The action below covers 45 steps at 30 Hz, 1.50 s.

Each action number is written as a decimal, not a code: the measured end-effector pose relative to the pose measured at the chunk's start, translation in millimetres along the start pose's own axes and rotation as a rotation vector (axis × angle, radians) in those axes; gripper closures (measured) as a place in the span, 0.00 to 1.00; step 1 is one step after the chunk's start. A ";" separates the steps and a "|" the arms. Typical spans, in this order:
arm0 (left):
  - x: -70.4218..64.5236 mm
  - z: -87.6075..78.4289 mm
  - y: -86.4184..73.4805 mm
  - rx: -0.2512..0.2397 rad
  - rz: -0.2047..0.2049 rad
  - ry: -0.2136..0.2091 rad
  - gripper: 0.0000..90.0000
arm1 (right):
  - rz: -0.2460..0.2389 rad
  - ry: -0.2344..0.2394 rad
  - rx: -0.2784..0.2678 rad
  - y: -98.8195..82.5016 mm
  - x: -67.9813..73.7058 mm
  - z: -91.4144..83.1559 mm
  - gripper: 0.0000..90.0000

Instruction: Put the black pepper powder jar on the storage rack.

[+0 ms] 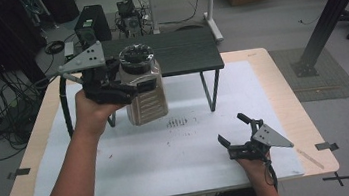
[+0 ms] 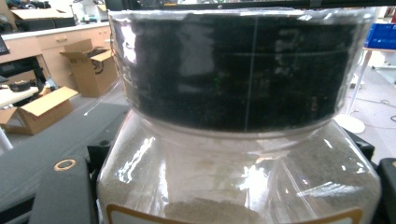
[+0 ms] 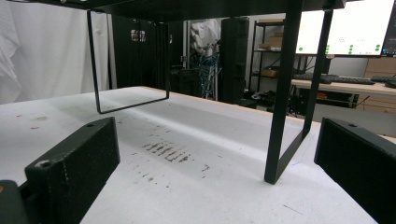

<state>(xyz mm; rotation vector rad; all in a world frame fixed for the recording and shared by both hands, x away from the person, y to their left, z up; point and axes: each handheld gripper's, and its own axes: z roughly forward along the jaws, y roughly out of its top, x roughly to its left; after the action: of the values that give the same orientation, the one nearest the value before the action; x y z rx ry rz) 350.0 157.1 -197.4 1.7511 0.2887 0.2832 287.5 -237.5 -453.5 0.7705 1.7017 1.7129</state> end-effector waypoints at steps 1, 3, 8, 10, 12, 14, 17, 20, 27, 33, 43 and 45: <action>0.8 -0.1 2.8 0.003 0.001 0.001 0.25 | 0.000 0.000 0.000 0.0 0.0 0.0 0.00; 3.0 -0.7 7.9 0.004 0.006 0.000 0.25 | 0.000 0.000 0.001 0.0 0.0 0.0 0.00; 9.9 -2.5 20.3 -0.001 0.016 -0.001 0.25 | 0.000 -0.001 -0.001 0.0 0.1 -0.2 0.00; 14.3 -3.7 25.0 -0.004 0.018 0.005 0.25 | 0.000 -0.001 -0.001 0.0 0.0 -0.2 0.00; 19.4 -5.2 29.5 -0.007 0.019 0.011 0.25 | 0.001 -0.001 -0.001 0.0 0.1 -0.2 0.00; 24.6 -7.0 33.7 -0.012 0.018 0.019 0.25 | 0.001 -0.001 -0.001 0.0 0.1 -0.2 0.00; 32.8 -9.6 39.3 -0.015 0.020 0.031 0.25 | 0.001 -0.001 -0.001 0.0 0.0 -0.2 0.00; 40.7 -11.4 43.5 -0.014 0.022 0.046 0.25 | 0.003 0.000 0.000 0.0 0.0 -0.2 0.00; 61.8 -12.5 45.8 -0.004 0.008 0.112 0.25 | 0.001 -0.001 -0.002 -0.1 0.0 -0.4 0.00; 79.8 -12.9 43.1 -0.014 -0.015 0.139 0.25 | -0.001 -0.002 -0.003 0.0 -0.1 -0.3 0.00; 107.9 -8.4 32.5 -0.034 -0.058 0.220 0.25 | -0.002 -0.003 -0.005 -0.1 0.0 -0.6 0.00; 114.1 -7.9 29.4 -0.039 -0.070 0.241 0.25 | -0.001 -0.003 -0.006 -0.2 0.0 -0.7 0.00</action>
<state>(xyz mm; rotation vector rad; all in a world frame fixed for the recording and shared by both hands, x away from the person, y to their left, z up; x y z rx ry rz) 455.4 198.1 -163.4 1.6660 0.5145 0.4470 287.0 -237.9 -453.7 0.7690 1.6939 1.7143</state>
